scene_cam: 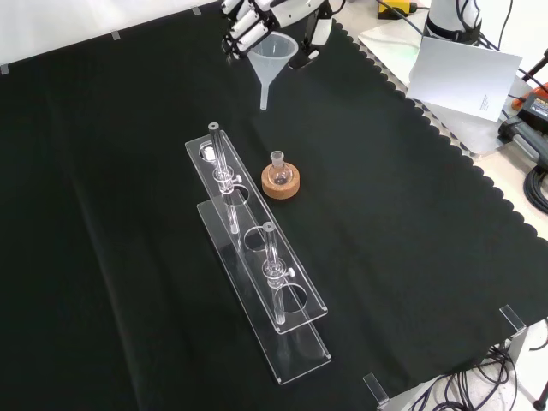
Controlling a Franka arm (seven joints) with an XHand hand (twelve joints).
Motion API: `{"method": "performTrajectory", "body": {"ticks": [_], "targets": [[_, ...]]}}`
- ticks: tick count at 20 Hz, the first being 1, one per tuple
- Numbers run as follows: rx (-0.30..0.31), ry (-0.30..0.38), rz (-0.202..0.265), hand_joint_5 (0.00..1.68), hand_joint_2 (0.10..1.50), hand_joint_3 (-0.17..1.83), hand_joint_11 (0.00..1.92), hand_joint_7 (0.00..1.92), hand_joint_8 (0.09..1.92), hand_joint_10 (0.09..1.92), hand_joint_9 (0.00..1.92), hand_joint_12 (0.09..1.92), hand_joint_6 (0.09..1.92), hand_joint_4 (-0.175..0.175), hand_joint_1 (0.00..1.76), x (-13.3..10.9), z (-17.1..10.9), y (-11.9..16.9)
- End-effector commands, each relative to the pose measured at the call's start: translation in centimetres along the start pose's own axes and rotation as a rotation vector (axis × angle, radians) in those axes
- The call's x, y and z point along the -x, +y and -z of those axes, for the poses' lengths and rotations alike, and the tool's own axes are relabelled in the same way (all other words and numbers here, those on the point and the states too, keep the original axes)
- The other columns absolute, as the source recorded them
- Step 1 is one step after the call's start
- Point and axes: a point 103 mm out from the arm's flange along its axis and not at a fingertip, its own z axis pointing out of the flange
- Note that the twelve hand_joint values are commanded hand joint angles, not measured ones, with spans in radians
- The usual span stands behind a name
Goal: Place the funnel on the round-bottom flask.
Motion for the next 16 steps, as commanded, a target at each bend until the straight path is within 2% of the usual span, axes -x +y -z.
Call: {"method": "performTrajectory", "body": {"ticks": [1,10,16], "targets": [[-0.152,-0.164,-0.030,0.59,0.69,0.71,0.62,0.64,0.57,0.37,1.02,1.28,0.66,0.044,0.93,-4.4,-6.9,-1.7],[-0.177,-0.166,-0.020,0.59,0.69,0.71,0.63,0.64,0.57,0.37,1.02,1.27,0.67,0.045,0.93,-4.9,-8.5,-1.0],[-0.174,-0.163,-0.025,0.59,0.69,0.72,0.63,0.64,0.57,0.37,1.02,1.27,0.68,0.046,0.93,-4.9,-8.5,-0.9]]}}
